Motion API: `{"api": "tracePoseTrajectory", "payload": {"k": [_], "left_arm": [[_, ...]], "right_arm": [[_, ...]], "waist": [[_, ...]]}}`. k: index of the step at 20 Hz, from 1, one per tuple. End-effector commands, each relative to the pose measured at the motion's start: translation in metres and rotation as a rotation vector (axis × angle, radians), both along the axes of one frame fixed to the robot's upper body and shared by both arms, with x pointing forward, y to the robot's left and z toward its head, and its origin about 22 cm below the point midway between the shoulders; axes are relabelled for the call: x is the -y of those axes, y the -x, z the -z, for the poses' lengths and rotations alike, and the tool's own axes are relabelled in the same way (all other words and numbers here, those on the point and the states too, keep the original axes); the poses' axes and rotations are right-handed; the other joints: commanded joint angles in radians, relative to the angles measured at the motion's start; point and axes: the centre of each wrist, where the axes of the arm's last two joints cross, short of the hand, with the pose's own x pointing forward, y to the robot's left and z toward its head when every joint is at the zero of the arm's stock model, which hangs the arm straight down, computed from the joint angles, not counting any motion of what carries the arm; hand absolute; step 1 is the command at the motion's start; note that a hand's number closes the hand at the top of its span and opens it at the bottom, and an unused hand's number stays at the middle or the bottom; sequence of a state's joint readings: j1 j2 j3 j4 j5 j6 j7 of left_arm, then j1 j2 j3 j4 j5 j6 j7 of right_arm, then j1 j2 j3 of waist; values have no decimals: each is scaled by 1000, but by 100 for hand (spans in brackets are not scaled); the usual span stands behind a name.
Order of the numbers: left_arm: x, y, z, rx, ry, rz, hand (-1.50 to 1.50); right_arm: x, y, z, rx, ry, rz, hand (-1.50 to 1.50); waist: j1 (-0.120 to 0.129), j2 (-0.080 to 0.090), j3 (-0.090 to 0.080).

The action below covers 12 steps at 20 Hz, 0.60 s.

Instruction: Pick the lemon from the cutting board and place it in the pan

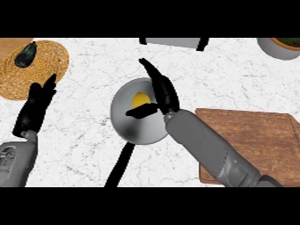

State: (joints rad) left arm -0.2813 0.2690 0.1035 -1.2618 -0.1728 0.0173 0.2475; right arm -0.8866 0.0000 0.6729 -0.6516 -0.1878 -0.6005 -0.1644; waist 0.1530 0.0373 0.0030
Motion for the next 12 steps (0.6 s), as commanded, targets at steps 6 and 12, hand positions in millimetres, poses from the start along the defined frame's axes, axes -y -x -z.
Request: {"api": "tracePoseTrajectory", "payload": {"k": [6, 12], "left_arm": [[-28, 8, 0, -3, -14, -78, 0], [-41, 50, 26, -46, 3, -116, 0]], "right_arm": [[10, -18, -6, 8, -137, 155, -150], [56, -42, -10, 7, -202, 185, -150]], "waist": [[-73, -19, -2], [-126, -33, -2]]}}
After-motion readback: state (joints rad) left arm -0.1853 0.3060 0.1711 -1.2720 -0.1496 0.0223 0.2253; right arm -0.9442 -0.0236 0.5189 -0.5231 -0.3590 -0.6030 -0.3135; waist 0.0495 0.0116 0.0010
